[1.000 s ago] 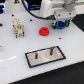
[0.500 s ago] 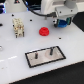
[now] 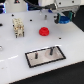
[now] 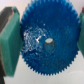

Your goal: Insert the blue gear onto the right peg, followed by the red gear

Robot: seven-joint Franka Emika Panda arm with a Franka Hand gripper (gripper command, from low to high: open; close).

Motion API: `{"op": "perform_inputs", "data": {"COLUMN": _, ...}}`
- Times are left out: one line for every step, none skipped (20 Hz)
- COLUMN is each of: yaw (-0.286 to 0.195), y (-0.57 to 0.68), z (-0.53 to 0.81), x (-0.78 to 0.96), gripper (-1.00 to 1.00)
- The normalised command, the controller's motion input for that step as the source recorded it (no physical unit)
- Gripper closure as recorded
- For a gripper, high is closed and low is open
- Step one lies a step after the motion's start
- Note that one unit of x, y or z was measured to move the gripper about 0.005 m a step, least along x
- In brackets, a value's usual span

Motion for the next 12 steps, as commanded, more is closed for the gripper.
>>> {"op": "perform_inputs", "data": {"yaw": 0.0, "y": -0.3, "z": 0.54, "x": 0.72, "gripper": 1.0}}
{"op": "perform_inputs", "data": {"yaw": 0.0, "y": -0.26, "z": 0.51, "x": 0.75, "gripper": 1.0}}
{"op": "perform_inputs", "data": {"yaw": 0.0, "y": -0.28, "z": 0.5, "x": 0.77, "gripper": 1.0}}
{"op": "perform_inputs", "data": {"yaw": 0.0, "y": -0.27, "z": 0.48, "x": 0.78, "gripper": 1.0}}
{"op": "perform_inputs", "data": {"yaw": 0.0, "y": -0.29, "z": 0.48, "x": 0.81, "gripper": 1.0}}
{"op": "perform_inputs", "data": {"yaw": 0.0, "y": -0.29, "z": 0.47, "x": 0.83, "gripper": 1.0}}
{"op": "perform_inputs", "data": {"yaw": 0.0, "y": -0.27, "z": 0.43, "x": 0.84, "gripper": 1.0}}
{"op": "perform_inputs", "data": {"yaw": 0.0, "y": -0.27, "z": 0.41, "x": 0.79, "gripper": 1.0}}
{"op": "perform_inputs", "data": {"yaw": 0.0, "y": -0.27, "z": 0.42, "x": 0.84, "gripper": 1.0}}
{"op": "perform_inputs", "data": {"yaw": 0.0, "y": -0.28, "z": 0.41, "x": 0.83, "gripper": 1.0}}
{"op": "perform_inputs", "data": {"yaw": 0.0, "y": -0.29, "z": 0.39, "x": 0.83, "gripper": 1.0}}
{"op": "perform_inputs", "data": {"yaw": 0.0, "y": -0.29, "z": 0.38, "x": 0.82, "gripper": 1.0}}
